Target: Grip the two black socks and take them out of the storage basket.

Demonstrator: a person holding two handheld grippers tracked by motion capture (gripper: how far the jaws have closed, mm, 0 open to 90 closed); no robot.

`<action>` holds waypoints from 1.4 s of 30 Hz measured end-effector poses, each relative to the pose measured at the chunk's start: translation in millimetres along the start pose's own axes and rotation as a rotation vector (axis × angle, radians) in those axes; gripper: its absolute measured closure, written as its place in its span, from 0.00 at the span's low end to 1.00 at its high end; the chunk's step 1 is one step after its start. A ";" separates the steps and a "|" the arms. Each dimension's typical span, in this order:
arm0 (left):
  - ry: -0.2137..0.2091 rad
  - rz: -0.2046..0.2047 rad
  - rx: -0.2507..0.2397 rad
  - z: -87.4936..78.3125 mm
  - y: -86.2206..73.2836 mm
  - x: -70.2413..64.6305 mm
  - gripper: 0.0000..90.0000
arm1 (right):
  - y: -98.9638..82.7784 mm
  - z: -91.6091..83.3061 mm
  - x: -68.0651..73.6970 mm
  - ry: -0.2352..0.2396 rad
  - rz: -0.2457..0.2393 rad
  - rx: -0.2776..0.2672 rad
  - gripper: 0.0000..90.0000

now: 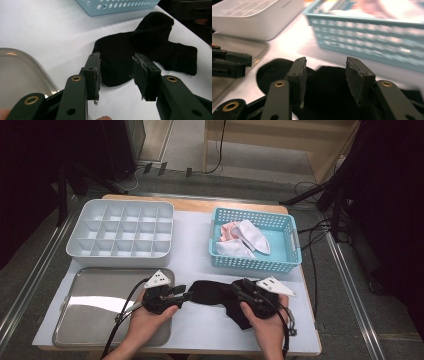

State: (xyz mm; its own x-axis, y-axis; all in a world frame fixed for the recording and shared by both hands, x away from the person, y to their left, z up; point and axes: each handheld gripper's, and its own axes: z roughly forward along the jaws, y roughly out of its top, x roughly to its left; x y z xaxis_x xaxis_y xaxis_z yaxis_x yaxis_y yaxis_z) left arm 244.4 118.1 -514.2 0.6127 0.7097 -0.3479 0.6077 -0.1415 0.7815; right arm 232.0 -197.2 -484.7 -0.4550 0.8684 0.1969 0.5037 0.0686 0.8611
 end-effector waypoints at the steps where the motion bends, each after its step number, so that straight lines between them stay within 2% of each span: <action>1: -0.001 0.004 0.002 1.4 0.8 -0.5 0.65 | -6.0 -10.0 -2.9 -0.022 0.008 -0.004 0.57; 5: -0.007 0.021 -0.006 11.0 4.6 -10.0 0.63 | -36.5 -38.5 -13.1 -0.102 0.038 0.021 0.55; 9: -0.029 0.050 0.005 23.6 5.9 -27.5 0.62 | -58.4 -53.6 -22.4 -0.136 0.089 0.044 0.55; 11: -0.043 0.068 0.009 29.3 6.4 -35.4 0.62 | -63.2 -54.7 -24.0 -0.158 0.110 0.062 0.55; 13: -0.045 0.099 0.012 36.1 6.9 -45.3 0.61 | -68.2 -52.7 -22.9 -0.157 0.131 0.088 0.54; 18: -0.061 0.160 0.019 53.7 9.3 -66.5 0.61 | -70.8 -46.1 -16.4 -0.167 0.123 0.128 0.55; 22: -0.051 0.231 0.045 71.2 9.3 -85.5 0.58 | -72.2 -45.1 -15.5 -0.162 0.128 0.132 0.58; 24: -0.033 0.252 0.056 79.3 8.7 -91.8 0.57 | -72.7 -44.8 -15.3 -0.161 0.121 0.134 0.62; 26: 0.011 0.270 0.064 87.2 9.3 -97.0 0.58 | -73.3 -44.5 -14.3 -0.158 0.113 0.137 0.71; 28: 0.046 0.276 0.064 92.5 10.5 -100.4 0.64 | -73.3 -44.1 -14.1 -0.138 0.110 0.142 0.82; 29: 0.056 0.273 0.075 94.6 11.5 -101.4 0.72 | -73.3 -43.8 -13.9 -0.125 0.108 0.146 0.85; 30: 0.052 0.271 0.077 95.4 12.2 -101.6 0.86 | -72.8 -43.9 -13.4 -0.126 0.099 0.148 0.88; 31: 0.052 0.275 0.079 95.4 12.8 -101.2 0.93 | -71.9 -44.0 -13.6 -0.122 0.093 0.147 0.90; 32: 0.044 0.272 0.084 94.8 14.1 -100.2 0.96 | -71.2 -44.4 -14.0 -0.119 0.090 0.147 0.90; 36: 0.019 0.269 0.077 83.5 18.5 -94.9 0.98 | -68.1 -48.1 -18.2 -0.097 0.097 0.136 0.91; 40: -0.001 0.232 0.036 62.2 23.1 -85.9 0.99 | -60.1 -58.1 -24.8 -0.090 0.114 0.103 0.91; 42: -0.014 0.216 0.028 52.6 23.9 -81.6 0.99 | -54.7 -64.2 -28.5 -0.079 0.108 0.078 0.91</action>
State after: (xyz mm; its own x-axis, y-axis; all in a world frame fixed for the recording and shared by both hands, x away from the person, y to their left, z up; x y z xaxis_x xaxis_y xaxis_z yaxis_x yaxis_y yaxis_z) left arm 235.5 20.5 -494.4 0.7373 0.6509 -0.1812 0.4752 -0.3090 0.8238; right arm 170.3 -257.3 -507.3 -0.3373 0.9087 0.2460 0.6038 0.0084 0.7971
